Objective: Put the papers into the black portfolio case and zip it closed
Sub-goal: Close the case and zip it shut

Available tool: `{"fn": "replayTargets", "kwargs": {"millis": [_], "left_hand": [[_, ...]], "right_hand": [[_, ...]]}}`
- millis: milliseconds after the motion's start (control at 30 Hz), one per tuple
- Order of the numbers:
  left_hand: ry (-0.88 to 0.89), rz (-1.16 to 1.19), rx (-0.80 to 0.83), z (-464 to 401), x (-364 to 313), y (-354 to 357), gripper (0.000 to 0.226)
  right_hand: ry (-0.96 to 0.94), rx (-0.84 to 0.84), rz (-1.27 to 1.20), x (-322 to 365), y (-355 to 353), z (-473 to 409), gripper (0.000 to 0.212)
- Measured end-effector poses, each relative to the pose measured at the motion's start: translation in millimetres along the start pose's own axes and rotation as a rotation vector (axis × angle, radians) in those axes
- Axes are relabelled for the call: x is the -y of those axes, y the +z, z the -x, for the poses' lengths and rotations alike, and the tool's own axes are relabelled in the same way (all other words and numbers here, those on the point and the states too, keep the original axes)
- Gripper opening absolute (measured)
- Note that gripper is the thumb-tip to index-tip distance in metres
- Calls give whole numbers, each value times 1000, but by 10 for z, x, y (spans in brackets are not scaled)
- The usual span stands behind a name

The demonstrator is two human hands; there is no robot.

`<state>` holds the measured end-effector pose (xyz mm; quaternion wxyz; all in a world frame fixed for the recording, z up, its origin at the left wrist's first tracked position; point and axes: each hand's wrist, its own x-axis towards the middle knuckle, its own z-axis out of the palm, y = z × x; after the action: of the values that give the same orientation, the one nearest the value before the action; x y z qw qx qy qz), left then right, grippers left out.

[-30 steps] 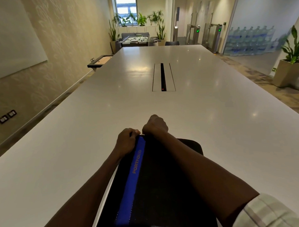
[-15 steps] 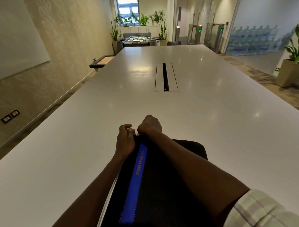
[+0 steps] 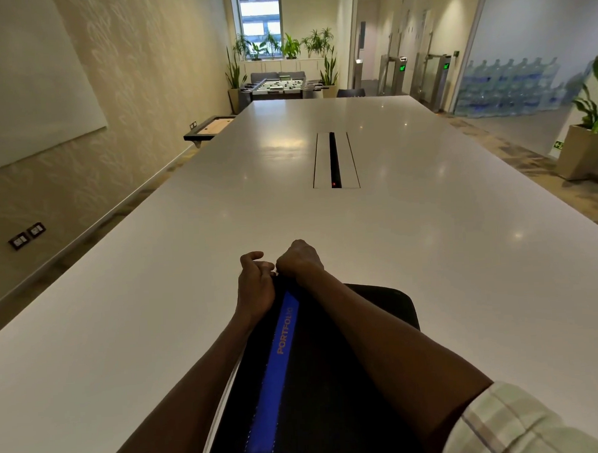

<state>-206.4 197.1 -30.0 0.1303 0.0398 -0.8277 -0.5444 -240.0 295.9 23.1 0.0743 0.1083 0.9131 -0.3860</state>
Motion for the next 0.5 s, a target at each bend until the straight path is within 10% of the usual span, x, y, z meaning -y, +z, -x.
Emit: {"fn": "replayTargets", "kwargs": {"millis": [233, 500], "left_hand": [[-47, 30, -76, 19, 27, -28, 26], [-133, 85, -91, 217, 83, -173, 20]], "right_hand": [[-72, 85, -72, -32, -166, 38, 3], [-206, -97, -34, -550, -696, 390, 21]]}}
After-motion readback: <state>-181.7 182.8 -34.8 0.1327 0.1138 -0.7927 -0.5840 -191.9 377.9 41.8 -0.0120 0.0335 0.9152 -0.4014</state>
